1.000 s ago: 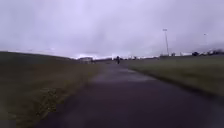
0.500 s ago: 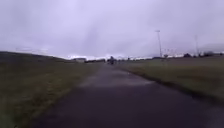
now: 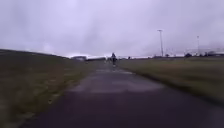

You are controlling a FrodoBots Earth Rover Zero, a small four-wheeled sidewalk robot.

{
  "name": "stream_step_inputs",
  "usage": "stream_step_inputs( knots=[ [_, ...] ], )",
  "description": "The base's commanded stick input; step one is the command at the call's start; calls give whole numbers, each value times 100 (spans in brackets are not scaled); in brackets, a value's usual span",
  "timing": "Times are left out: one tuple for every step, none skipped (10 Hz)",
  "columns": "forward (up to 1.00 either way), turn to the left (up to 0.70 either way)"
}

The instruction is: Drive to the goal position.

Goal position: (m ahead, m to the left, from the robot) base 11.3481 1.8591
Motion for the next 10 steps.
stream_step_inputs(
  knots=[
    [100, 35],
    [100, 2],
    [100, 1],
    [100, 0],
    [100, 0],
    [100, 0],
    [100, 0],
    [100, 0],
    [100, 0],
    [100, 0]
  ],
)
